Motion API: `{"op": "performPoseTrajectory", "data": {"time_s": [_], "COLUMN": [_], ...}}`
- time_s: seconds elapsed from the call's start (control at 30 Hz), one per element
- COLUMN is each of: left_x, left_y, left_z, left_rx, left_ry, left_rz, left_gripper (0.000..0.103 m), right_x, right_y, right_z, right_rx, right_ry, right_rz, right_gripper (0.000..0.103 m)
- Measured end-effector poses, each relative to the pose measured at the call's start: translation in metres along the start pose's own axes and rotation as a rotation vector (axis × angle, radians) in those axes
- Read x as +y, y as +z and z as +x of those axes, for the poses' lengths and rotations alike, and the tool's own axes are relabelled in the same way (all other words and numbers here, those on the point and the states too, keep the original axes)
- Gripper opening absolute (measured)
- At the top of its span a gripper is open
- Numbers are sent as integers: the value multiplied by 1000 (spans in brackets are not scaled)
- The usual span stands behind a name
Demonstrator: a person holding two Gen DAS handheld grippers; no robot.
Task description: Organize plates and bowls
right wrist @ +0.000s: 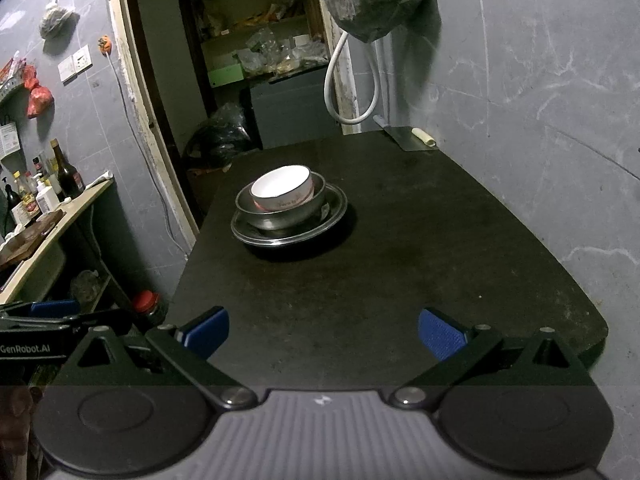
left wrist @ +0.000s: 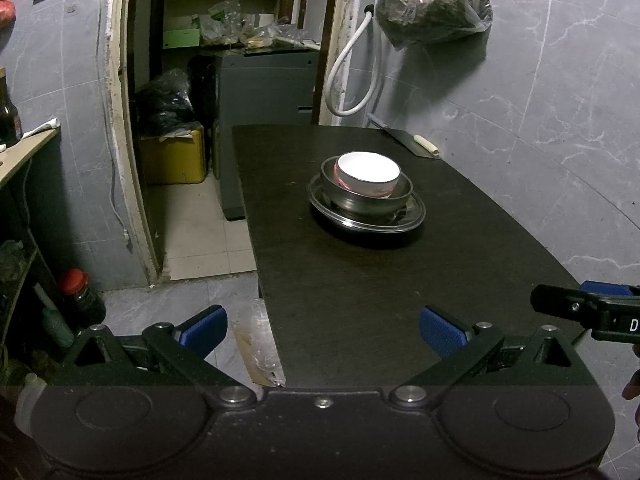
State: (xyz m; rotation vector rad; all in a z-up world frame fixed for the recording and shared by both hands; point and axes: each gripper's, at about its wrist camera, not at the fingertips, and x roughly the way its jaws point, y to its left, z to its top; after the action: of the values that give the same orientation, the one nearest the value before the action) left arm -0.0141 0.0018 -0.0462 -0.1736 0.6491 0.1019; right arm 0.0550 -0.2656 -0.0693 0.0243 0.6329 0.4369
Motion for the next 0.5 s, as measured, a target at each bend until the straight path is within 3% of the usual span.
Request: {"op": "performPoseTrajectory", "data": {"time_s": [0.5], "left_x": [1], "left_y": [1], "left_z": [0], "left_rx": [1], "left_ry": [-2], "left_rz": [-1], "left_gripper": [102], "right_x": [1], "right_y": [2], "right_z": [-1], "right_rx": [-4], "right_ry": [-2], "right_rz": [0], "right_gripper": [103]}}
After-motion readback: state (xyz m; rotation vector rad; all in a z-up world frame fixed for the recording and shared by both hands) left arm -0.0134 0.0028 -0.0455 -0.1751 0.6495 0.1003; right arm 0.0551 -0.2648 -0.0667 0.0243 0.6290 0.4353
